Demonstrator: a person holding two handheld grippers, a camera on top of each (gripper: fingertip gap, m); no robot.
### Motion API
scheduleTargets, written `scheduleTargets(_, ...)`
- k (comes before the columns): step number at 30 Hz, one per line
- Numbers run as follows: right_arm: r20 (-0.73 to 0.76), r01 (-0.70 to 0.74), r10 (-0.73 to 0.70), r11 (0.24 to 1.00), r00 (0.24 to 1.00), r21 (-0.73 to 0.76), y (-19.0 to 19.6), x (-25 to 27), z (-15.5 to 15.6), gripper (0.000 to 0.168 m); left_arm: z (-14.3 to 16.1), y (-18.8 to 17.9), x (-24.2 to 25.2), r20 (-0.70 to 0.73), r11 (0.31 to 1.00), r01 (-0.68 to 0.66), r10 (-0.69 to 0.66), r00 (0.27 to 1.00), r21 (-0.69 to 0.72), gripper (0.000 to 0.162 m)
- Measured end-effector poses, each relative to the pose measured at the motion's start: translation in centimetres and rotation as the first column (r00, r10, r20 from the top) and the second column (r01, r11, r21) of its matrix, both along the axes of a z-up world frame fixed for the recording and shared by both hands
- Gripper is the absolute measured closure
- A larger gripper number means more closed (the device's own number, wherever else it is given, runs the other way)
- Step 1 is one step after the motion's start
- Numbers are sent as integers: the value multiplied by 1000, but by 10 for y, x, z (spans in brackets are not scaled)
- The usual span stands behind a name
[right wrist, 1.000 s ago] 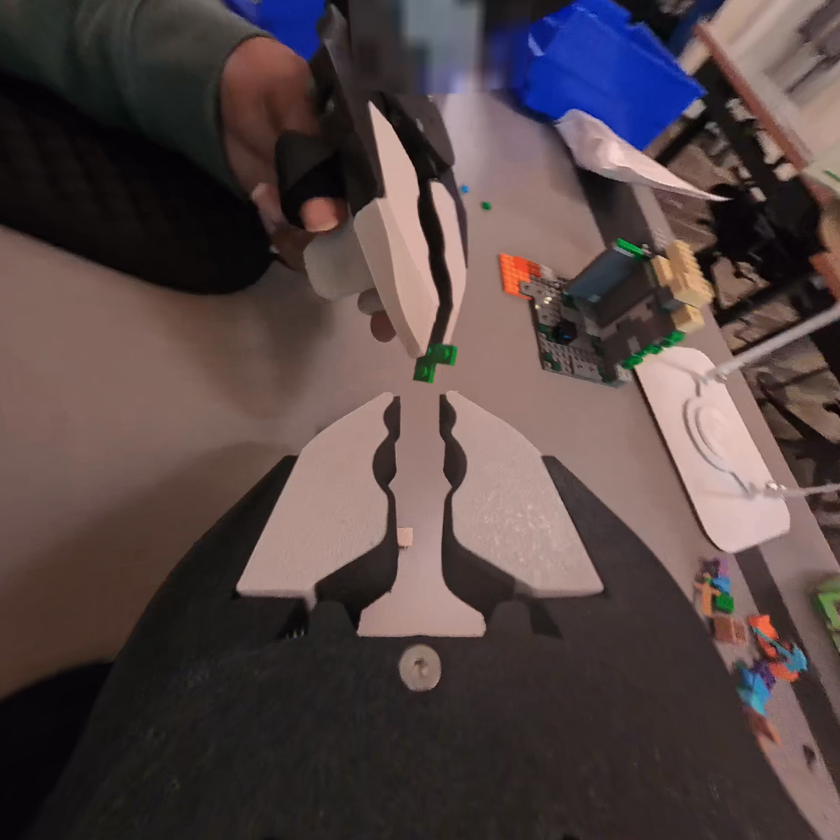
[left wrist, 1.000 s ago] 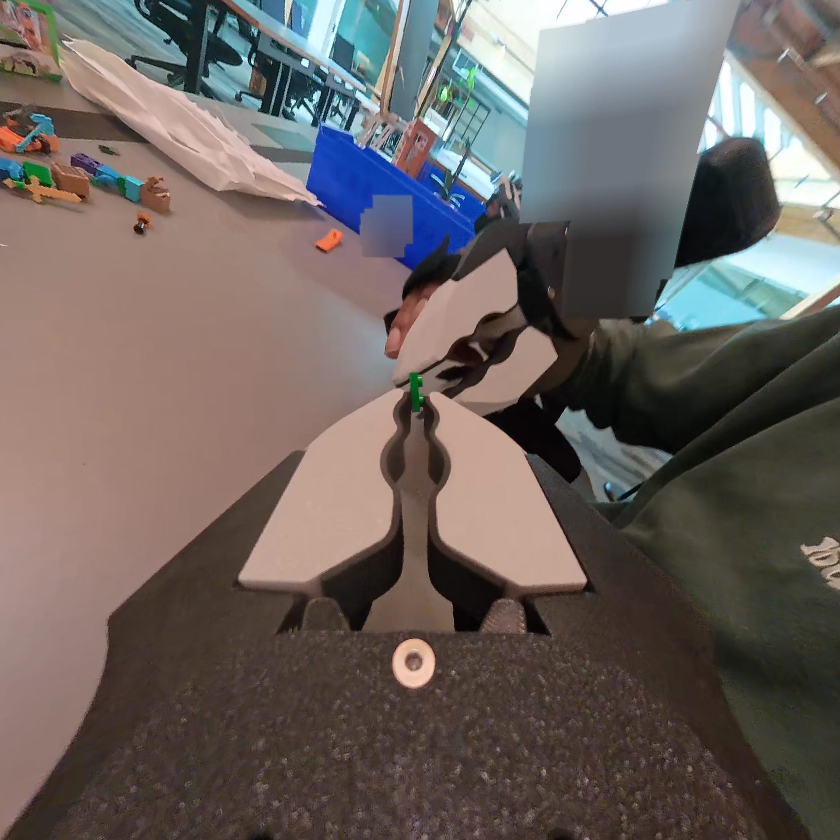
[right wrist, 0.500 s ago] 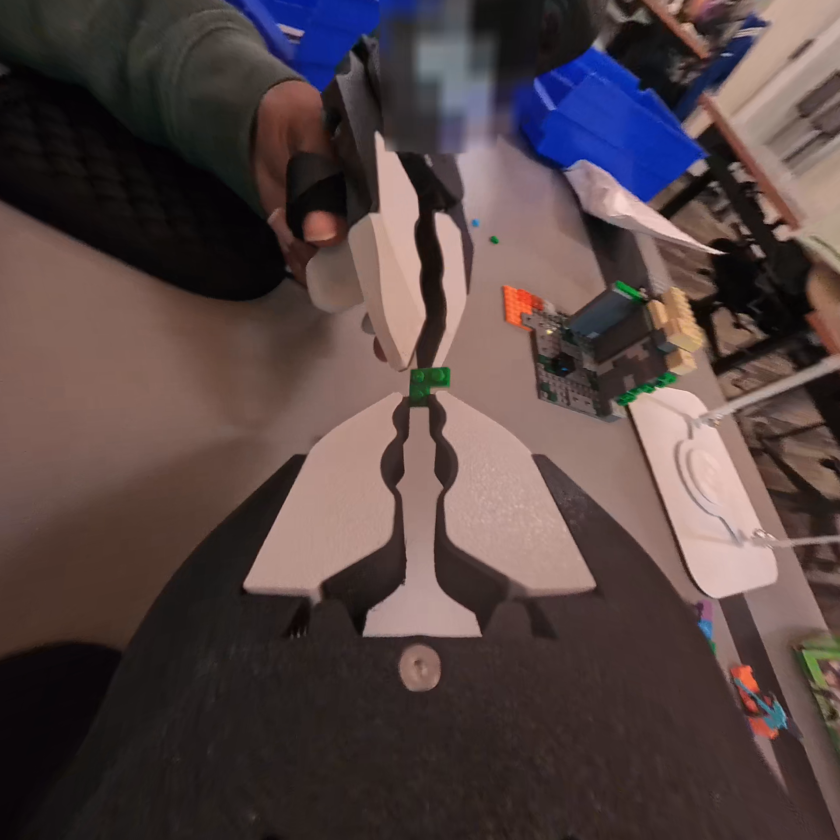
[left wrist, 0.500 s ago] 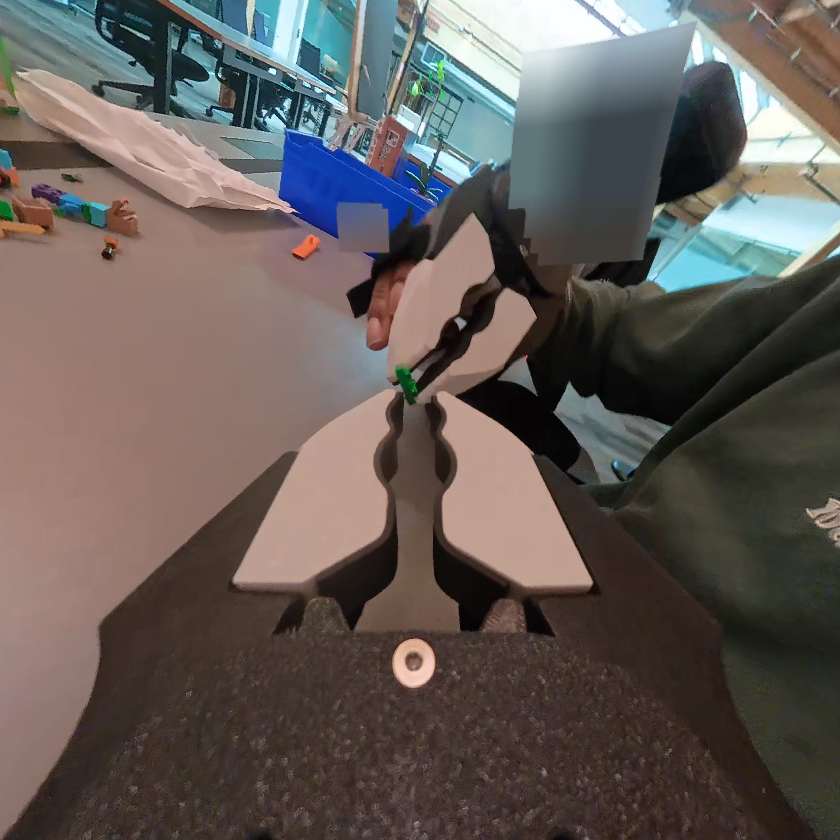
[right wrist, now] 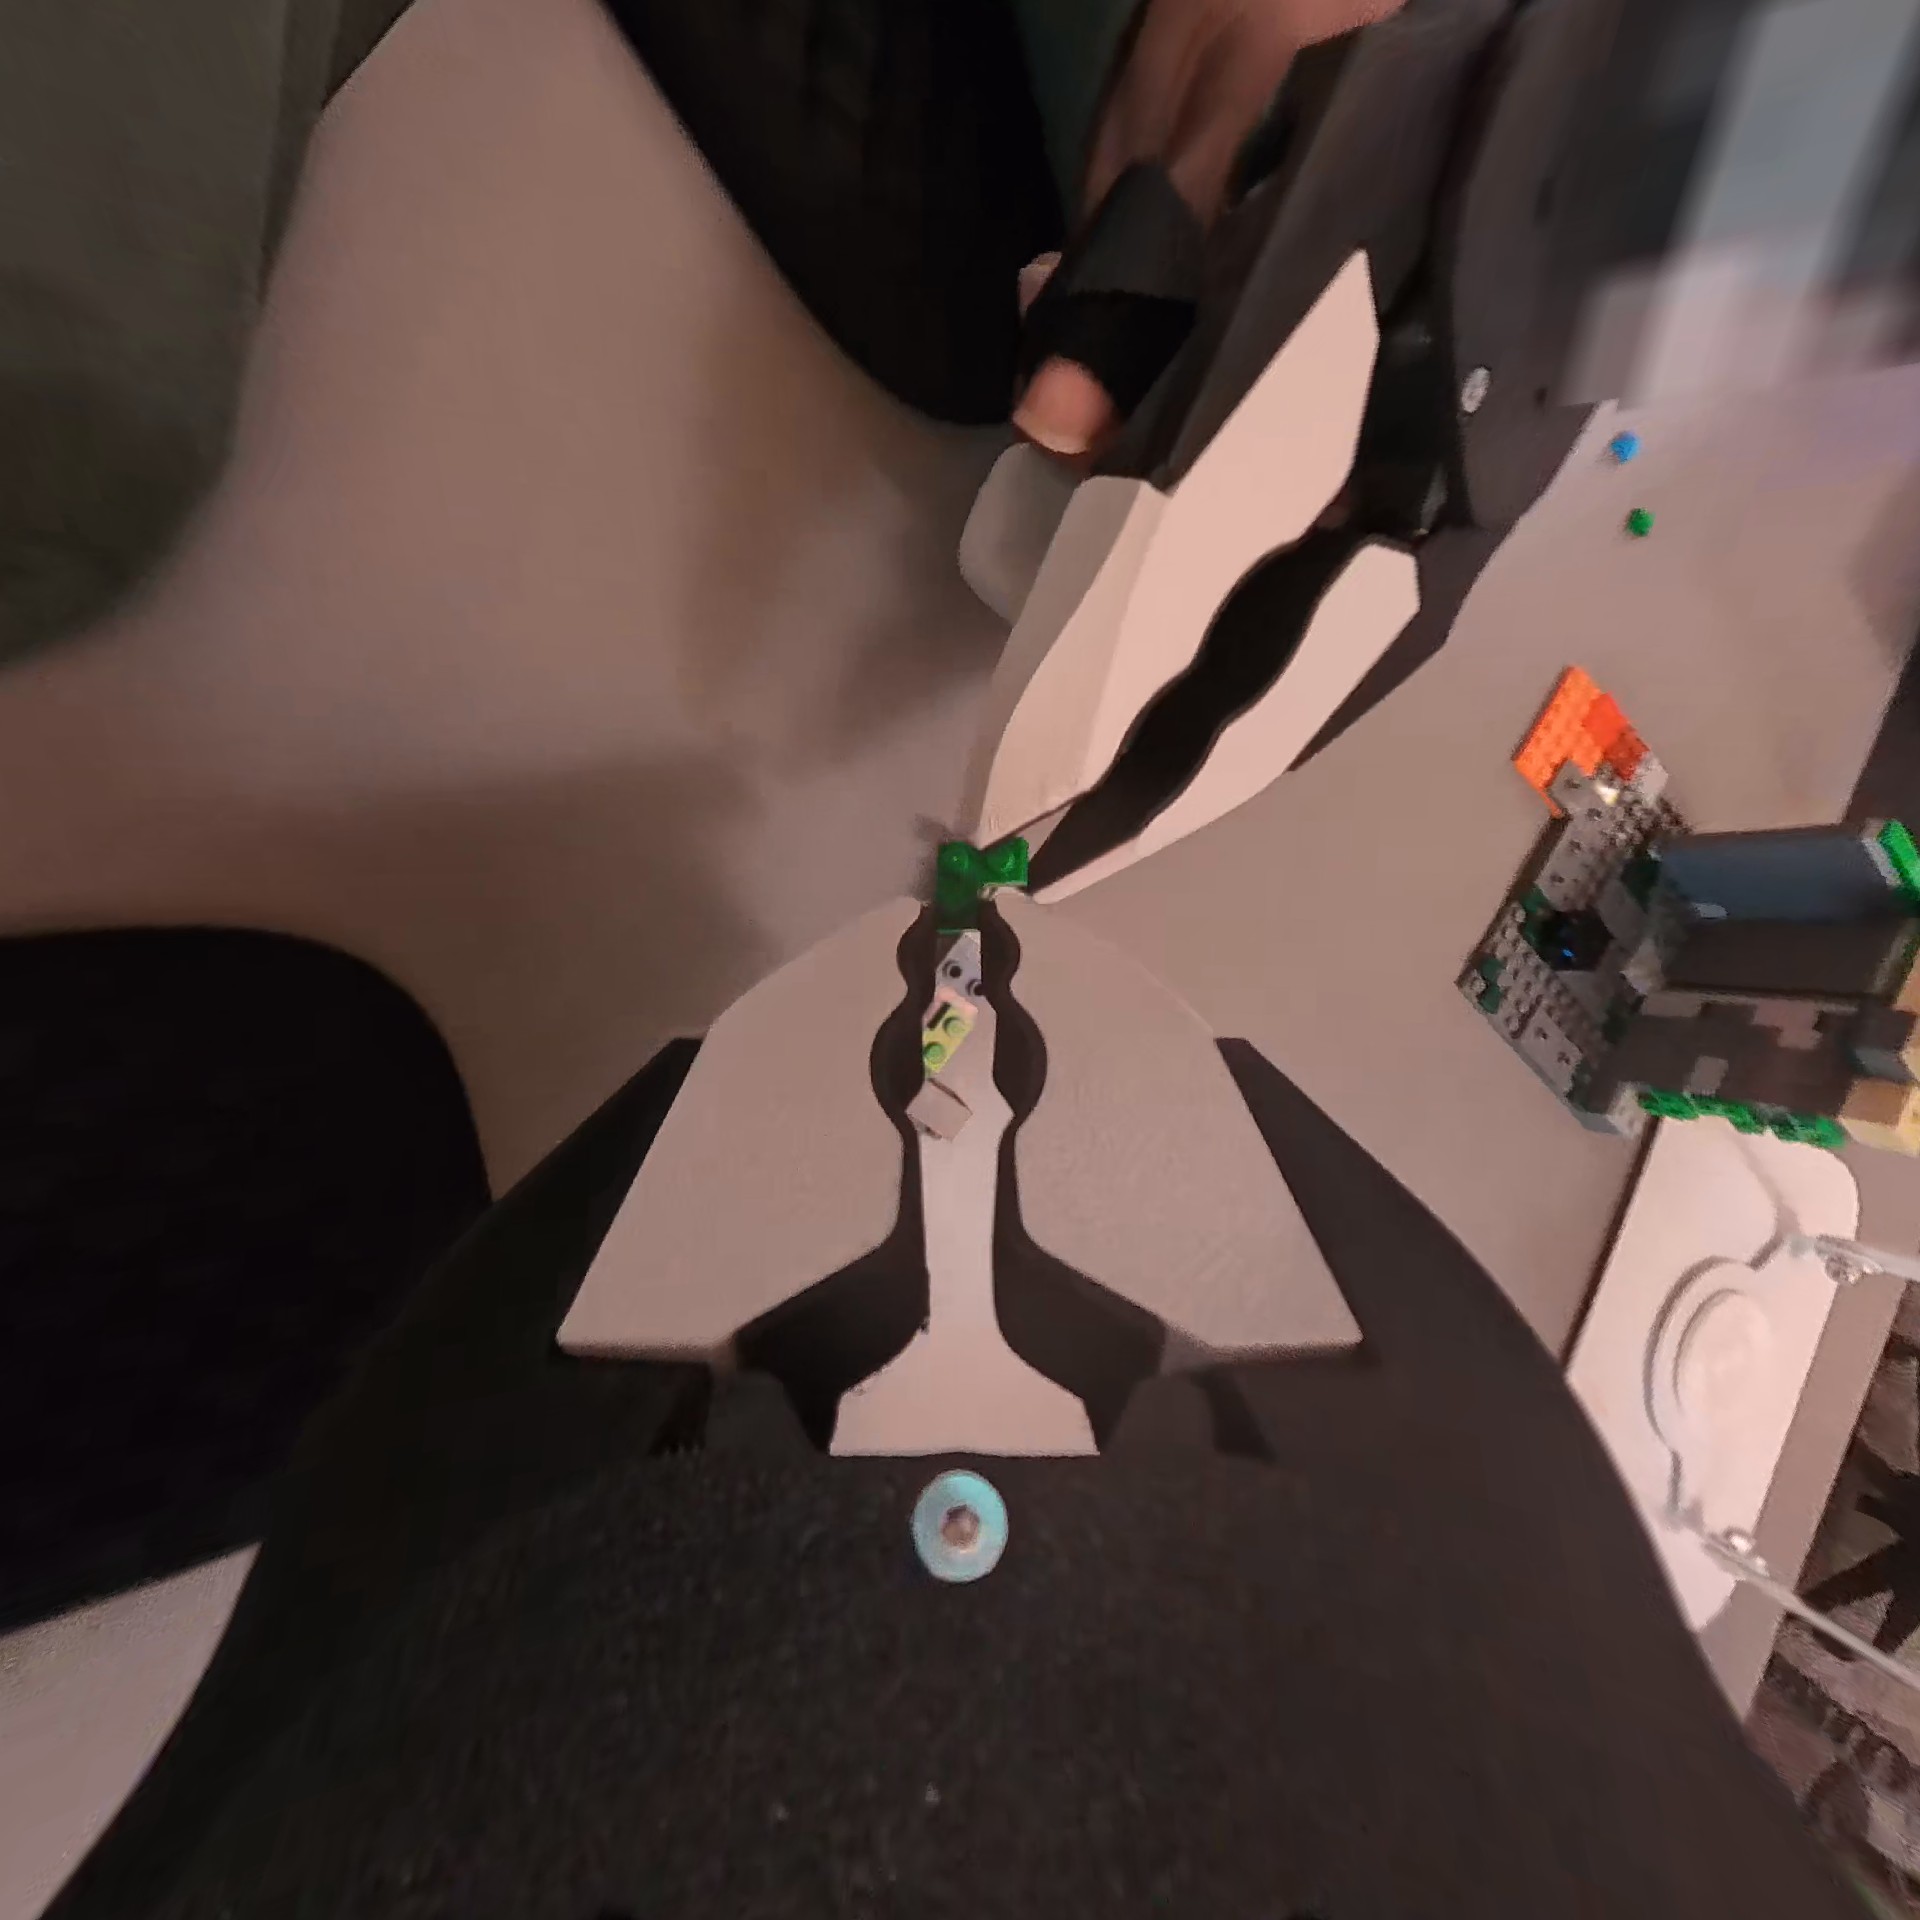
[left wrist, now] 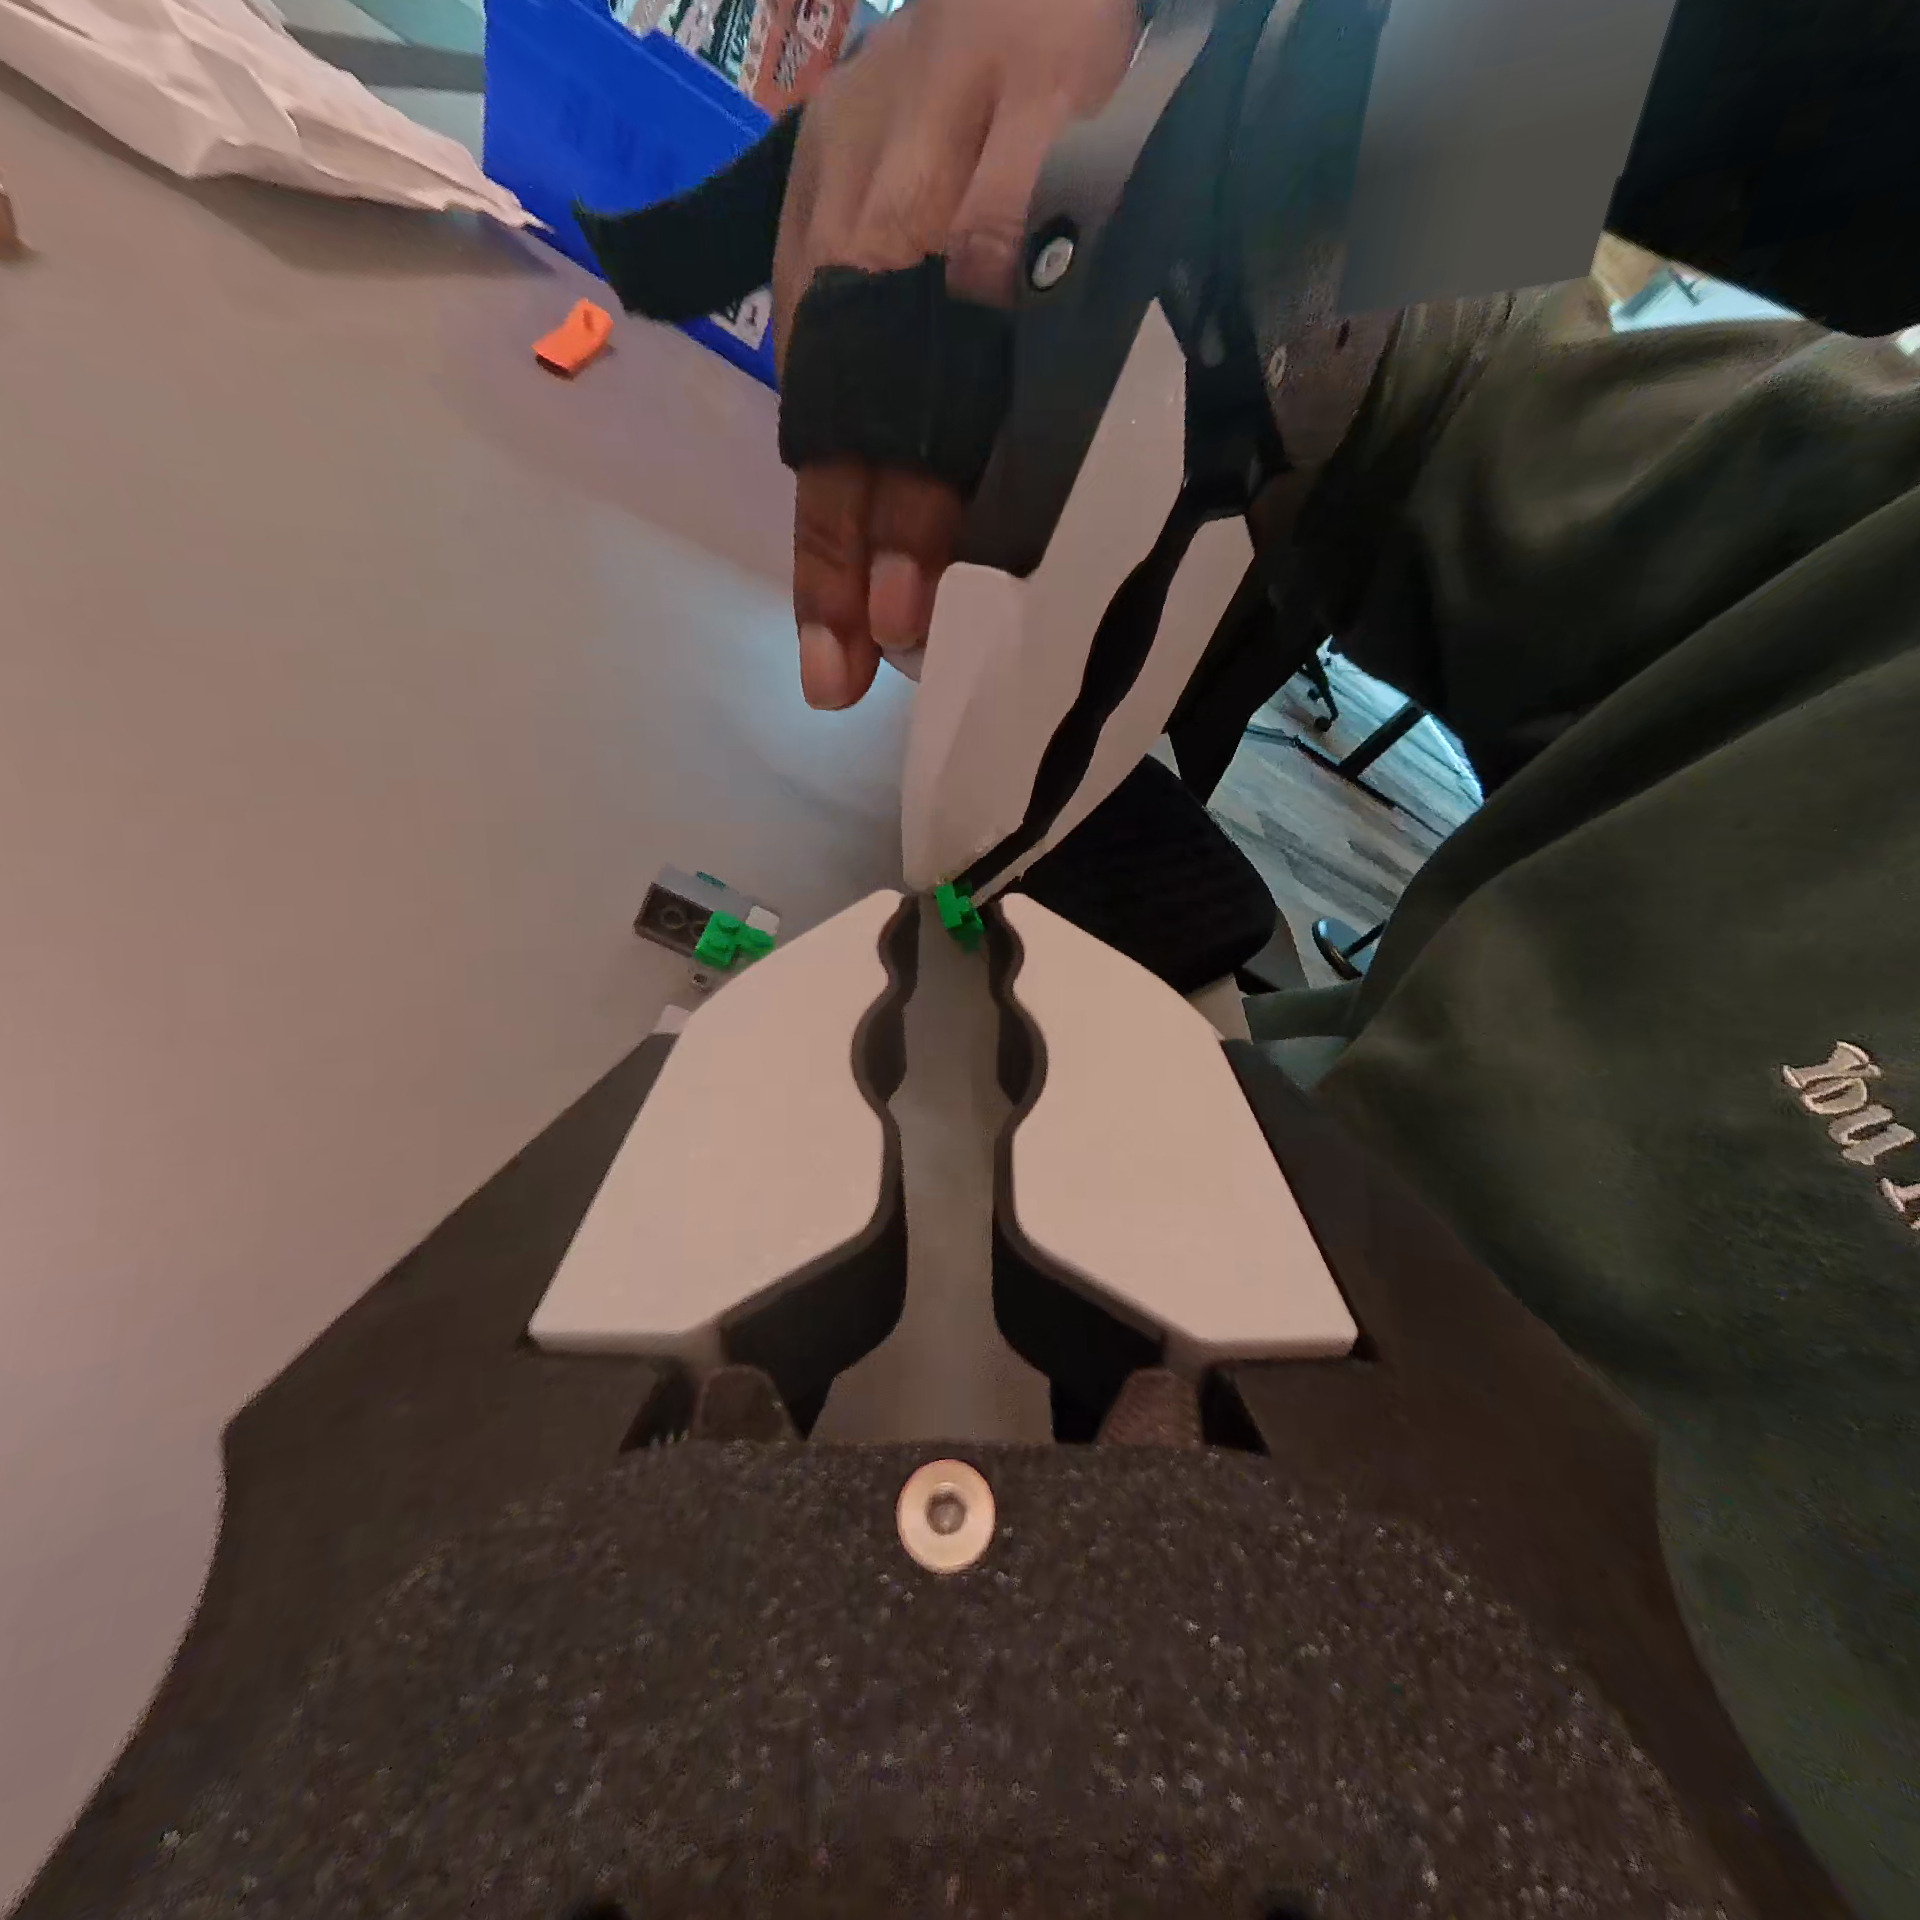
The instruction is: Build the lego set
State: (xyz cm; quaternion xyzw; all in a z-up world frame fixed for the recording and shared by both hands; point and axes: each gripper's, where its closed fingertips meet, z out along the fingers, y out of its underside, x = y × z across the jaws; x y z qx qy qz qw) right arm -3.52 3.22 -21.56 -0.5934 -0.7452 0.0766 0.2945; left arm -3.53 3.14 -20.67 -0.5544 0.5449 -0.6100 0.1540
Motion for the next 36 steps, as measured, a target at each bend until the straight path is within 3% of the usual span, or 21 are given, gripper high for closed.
scheduleTargets(1,26,-15,15,1000,1000,-1,0,0,-1,161,-2,-1,0,-13,1000,6,-6,1000,2,152)
scheduleTargets(6,74,-18,18,1000,997,-6,4,0,-1,161,-2,2,0,-17,1000,-14,14,1000,7,157)
scheduleTargets(11,-98,185,-185,983,978,-7,20,6,10,154,9,22,1,15,988,-123,125,992,-98,158)
scheduleTargets(21,-373,613,-576,790,727,-26,32,14,9,145,15,39,7,38,958,-243,251,967,-152,158)
scheduleTargets(26,-408,702,-642,712,649,-4,35,15,9,144,13,37,11,31,953,-261,269,963,-153,158)
scheduleTargets(36,-419,753,-690,657,590,-20,39,14,12,149,10,33,17,31,951,-281,287,957,-129,158)
